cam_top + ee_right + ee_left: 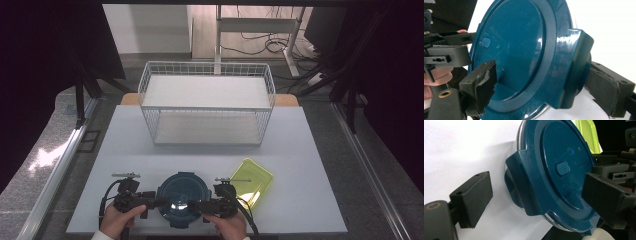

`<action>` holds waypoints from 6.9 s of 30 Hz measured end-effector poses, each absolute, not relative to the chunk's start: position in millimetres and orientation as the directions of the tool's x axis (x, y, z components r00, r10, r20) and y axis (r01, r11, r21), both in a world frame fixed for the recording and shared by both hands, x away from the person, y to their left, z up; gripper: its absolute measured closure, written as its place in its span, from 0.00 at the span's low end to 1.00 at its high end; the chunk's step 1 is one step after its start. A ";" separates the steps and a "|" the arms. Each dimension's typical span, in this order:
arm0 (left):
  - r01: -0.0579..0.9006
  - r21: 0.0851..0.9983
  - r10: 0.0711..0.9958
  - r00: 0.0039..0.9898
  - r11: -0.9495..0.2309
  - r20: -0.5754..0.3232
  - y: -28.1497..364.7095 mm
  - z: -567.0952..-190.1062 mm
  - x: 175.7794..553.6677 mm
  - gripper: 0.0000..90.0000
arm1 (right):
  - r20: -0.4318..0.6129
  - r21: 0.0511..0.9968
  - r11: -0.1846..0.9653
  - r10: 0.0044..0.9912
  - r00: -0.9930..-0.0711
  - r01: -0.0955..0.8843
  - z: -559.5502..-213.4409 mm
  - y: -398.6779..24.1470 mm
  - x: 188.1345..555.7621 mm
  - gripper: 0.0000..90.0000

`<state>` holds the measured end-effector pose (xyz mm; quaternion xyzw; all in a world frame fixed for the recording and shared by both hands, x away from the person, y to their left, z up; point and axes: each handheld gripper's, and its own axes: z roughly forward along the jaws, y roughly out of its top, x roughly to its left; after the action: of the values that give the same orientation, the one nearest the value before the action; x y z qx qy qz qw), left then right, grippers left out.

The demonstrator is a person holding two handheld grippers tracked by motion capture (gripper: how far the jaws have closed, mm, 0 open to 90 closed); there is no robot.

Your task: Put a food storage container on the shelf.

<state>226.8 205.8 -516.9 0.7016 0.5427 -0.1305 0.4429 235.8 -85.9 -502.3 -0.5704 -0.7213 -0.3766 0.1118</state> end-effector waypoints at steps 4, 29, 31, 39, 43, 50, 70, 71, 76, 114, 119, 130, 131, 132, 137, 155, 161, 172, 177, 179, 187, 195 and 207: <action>0.886 0.463 0.633 0.363 -0.008 -0.684 205.9 -519.3 227.0 0.14 | 0.601 0.410 0.060 0.733 -0.319 0.910 -502.5 -84.7 236.7 0.16; 0.916 0.398 0.617 0.289 0.043 -0.732 200.7 -511.8 217.8 0.36 | 0.664 0.352 -0.043 0.716 -0.217 0.935 -498.8 -88.6 233.7 0.29; 0.912 0.407 0.622 0.293 0.046 -0.726 201.0 -509.3 216.7 0.38 | 0.664 0.356 -0.044 0.715 -0.219 0.933 -496.6 -89.7 232.7 0.30; 0.909 0.414 0.622 0.294 0.053 -0.725 203.1 -506.0 215.5 0.40 | 0.668 0.362 -0.055 0.712 -0.217 0.931 -494.8 -89.5 231.8 0.31; 0.901 0.429 0.619 0.302 0.063 -0.725 203.0 -501.4 213.9 0.40 | 0.670 0.367 -0.062 0.710 -0.218 0.928 -490.3 -89.1 230.2 0.31; 0.890 0.452 0.616 0.320 0.067 -0.720 199.5 -492.7 213.2 0.40 | 0.666 0.386 -0.062 0.709 -0.232 0.921 -479.0 -93.0 230.6 0.31; 0.870 0.487 0.620 0.342 0.074 -0.706 185.7 -452.5 234.2 0.41 | 0.654 0.427 -0.040 0.703 -0.278 0.903 -441.3 -107.9 253.7 0.31; 0.868 0.491 0.620 0.349 0.069 -0.703 185.5 -449.9 236.0 0.41 | 0.653 0.432 -0.041 0.703 -0.281 0.901 -438.5 -108.4 255.5 0.31; 0.860 0.506 0.619 0.363 0.065 -0.697 182.3 -437.3 242.7 0.41 | 0.646 0.450 -0.038 0.704 -0.296 0.892 -425.0 -111.4 262.0 0.31; 0.828 0.556 0.614 0.406 0.065 -0.676 164.2 -389.5 272.2 0.42 | 0.627 0.514 -0.051 0.703 -0.336 0.856 -375.8 -130.7 288.1 0.31; 0.828 0.556 0.612 0.405 0.070 -0.679 165.3 -385.5 276.6 0.42 | 0.624 0.519 -0.048 0.704 -0.340 0.853 -372.4 -129.8 291.9 0.31; 0.818 0.570 0.607 0.416 0.075 -0.677 166.8 -372.0 287.3 0.42 | 0.612 0.538 -0.040 0.706 -0.357 0.842 -356.5 -128.7 302.7 0.32; 0.817 0.572 0.608 0.417 0.075 -0.676 166.7 -369.5 288.7 0.42 | 0.611 0.540 -0.038 0.705 -0.360 0.841 -355.3 -129.0 303.5 0.32; 0.816 0.574 0.609 0.418 0.075 -0.674 166.7 -368.0 289.7 0.42 | 0.612 0.543 -0.040 0.703 -0.363 0.839 -353.5 -128.9 305.1 0.32; 0.810 0.582 0.615 0.425 0.069 -0.664 166.5 -357.4 297.2 0.42 | 0.614 0.552 -0.039 0.695 -0.374 0.833 -346.6 -130.0 312.0 0.32; 0.793 0.606 0.617 0.450 0.056 -0.645 159.7 -329.5 336.4 0.42 | 0.607 0.580 -0.045 0.689 -0.395 0.814 -319.3 -136.9 350.2 0.32; 0.786 0.616 0.618 0.458 0.055 -0.639 156.0 -320.8 348.0 0.42 | 0.604 0.584 -0.040 0.689 -0.401 0.811 -311.6 -140.7 360.5 0.32; 0.777 0.626 0.613 0.465 0.063 -0.639 156.7 -310.9 362.8 0.42 | 0.589 0.597 -0.029 0.694 -0.414 0.801 -298.2 -140.4 377.2 0.32; 0.768 0.638 0.615 0.476 0.059 -0.629 158.1 -303.1 367.5 0.42 | 0.578 0.606 -0.015 0.696 -0.427 0.796 -289.3 -139.7 383.3 0.32; 0.765 0.641 0.615 0.477 0.060 -0.628 158.3 -301.5 369.0 0.42 | 0.576 0.605 -0.008 0.694 -0.431 0.796 -285.2 -139.0 386.4 0.32; 0.764 0.642 0.615 0.476 0.064 -0.628 157.5 -293.7 384.0 0.42 | 0.561 0.611 0.015 0.698 -0.446 0.791 -275.7 -139.1 400.9 0.32; 0.761 0.646 0.616 0.479 0.063 -0.625 156.4 -286.5 404.4 0.43 | 0.569 0.614 0.002 0.692 -0.444 0.790 -271.1 -140.9 420.0 0.32; 0.769 0.634 0.599 0.468 0.088 -0.650 160.2 -285.5 432.3 0.43 | 0.543 0.625 0.022 0.706 -0.455 0.781 -260.0 -136.8 450.9 0.32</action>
<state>432.3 160.2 -285.5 0.6707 0.5098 -0.0797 0.5329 450.9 -136.8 -260.0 -0.5206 -0.7138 -0.4667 0.0400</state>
